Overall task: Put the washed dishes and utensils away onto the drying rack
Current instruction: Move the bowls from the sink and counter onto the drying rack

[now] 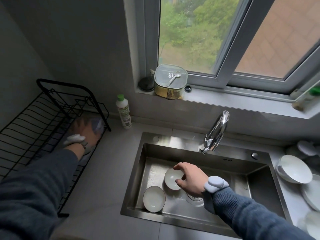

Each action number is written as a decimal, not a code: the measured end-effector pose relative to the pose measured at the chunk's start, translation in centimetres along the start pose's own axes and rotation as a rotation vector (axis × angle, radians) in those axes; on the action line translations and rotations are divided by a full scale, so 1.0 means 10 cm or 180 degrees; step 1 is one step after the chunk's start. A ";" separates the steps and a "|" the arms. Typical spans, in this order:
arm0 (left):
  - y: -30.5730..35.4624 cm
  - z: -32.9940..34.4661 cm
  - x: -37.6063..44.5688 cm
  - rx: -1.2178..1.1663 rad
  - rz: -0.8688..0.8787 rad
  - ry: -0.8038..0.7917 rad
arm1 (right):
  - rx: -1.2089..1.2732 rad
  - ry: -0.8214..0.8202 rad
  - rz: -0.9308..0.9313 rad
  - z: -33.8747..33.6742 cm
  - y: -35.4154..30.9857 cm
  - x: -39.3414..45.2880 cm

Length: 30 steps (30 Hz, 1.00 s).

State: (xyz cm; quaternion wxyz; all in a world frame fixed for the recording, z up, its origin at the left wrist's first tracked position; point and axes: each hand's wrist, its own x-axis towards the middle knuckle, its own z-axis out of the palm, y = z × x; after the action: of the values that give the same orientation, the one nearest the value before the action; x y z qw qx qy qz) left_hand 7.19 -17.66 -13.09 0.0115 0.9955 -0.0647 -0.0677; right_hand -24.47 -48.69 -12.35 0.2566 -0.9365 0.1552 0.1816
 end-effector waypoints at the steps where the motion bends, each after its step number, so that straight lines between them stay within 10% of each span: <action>1: -0.05 0.08 0.05 -0.0055 0.0097 0.0098 | 0.0002 0.0014 0.0024 0.01 0.03 -0.03; 11: 0.07 0.17 -0.08 -0.0340 -0.0126 0.0057 | 0.0041 0.0029 0.0253 0.10 0.27 -0.30; 20: 0.99 0.35 -1.39 -0.0544 0.1124 0.0126 | 0.0169 -0.0256 0.0726 0.50 0.60 -0.71; 24: 1.41 0.78 -1.98 -0.0678 0.1676 -0.0887 | 0.0247 -0.0458 0.1070 0.68 0.75 -0.83; 30: 1.64 1.42 -2.28 -0.0537 0.1100 -0.2061 | 0.0288 -0.0769 0.1328 0.85 0.91 -0.83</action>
State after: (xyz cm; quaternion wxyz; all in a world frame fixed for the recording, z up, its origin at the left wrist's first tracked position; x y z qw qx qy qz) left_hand -19.22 -31.15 -23.62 0.0837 0.8925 -0.2262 -0.3811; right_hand -37.54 -49.96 -19.60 0.2719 -0.8432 0.3214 0.3342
